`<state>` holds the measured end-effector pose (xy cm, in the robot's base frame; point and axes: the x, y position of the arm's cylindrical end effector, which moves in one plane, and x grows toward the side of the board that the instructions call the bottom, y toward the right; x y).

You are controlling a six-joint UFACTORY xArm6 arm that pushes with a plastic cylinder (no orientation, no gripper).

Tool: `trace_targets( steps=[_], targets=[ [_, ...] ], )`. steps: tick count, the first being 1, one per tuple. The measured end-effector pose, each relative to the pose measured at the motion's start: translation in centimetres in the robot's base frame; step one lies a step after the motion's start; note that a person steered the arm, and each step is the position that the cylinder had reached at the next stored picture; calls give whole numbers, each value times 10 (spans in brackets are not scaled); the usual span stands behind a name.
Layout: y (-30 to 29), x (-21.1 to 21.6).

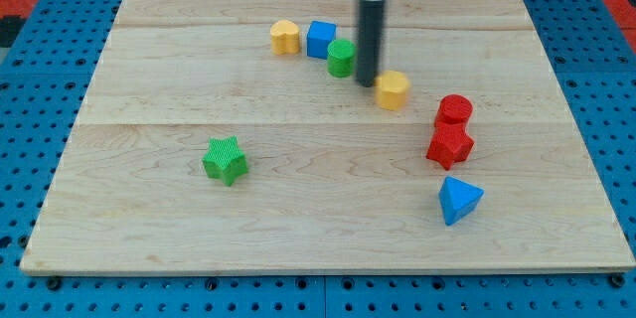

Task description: Place the hexagon diagonal above the red circle

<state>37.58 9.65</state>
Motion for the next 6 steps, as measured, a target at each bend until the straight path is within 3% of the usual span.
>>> trace_targets(
  steps=[1,2,3,6],
  targets=[
    [-31,-2],
    [-52,31],
    [-3,42],
    [31,5]
  ],
)
